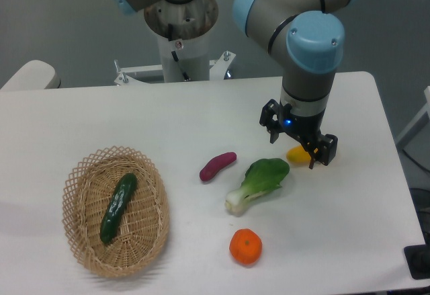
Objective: Pick up the cucumber from the basket
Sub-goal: 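Move the gripper over the wicker basket above the green cucumber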
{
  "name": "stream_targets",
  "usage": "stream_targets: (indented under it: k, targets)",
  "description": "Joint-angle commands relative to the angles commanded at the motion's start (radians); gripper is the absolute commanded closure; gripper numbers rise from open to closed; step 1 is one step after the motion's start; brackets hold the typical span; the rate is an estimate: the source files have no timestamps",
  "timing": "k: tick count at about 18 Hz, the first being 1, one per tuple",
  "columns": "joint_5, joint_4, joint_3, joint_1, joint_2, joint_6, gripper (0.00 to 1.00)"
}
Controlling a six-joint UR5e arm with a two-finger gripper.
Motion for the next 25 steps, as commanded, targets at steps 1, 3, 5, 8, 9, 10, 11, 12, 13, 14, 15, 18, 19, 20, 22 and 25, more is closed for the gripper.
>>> stream_targets:
  k: [1,3,5,8,9,10,11,12,13,14,15,18,19,20,22,25]
  targets:
    - [0.009,-0.002,-0.001,0.000,-0.002,0.000,0.00]
    - [0.024,-0.006,-0.014,-0.003,0.003,0.000,0.00]
    - [0.028,-0.005,-0.018,-0.009,0.003,-0.015,0.00]
    - [0.031,0.003,-0.063,-0.017,0.012,-0.064,0.00]
    - [0.029,0.002,-0.066,-0.032,0.015,-0.099,0.00]
    - [0.029,0.002,-0.067,-0.055,0.017,-0.139,0.00]
    - [0.029,-0.002,-0.067,-0.076,0.015,-0.184,0.00]
    - [0.031,-0.005,-0.070,-0.093,0.020,-0.230,0.00]
    - [0.031,0.001,-0.095,-0.122,0.031,-0.303,0.00]
    - [0.031,0.005,-0.113,-0.139,0.040,-0.357,0.00]
    - [0.031,0.006,-0.132,-0.150,0.043,-0.420,0.00]
    - [0.029,0.008,-0.152,-0.204,0.044,-0.624,0.00]
    - [0.029,0.008,-0.152,-0.225,0.041,-0.684,0.00]
    - [0.028,0.008,-0.152,-0.247,0.040,-0.743,0.00]
    - [0.023,0.015,-0.152,-0.299,0.034,-0.843,0.00]
    - [0.028,0.098,-0.163,-0.380,-0.001,-0.943,0.00]
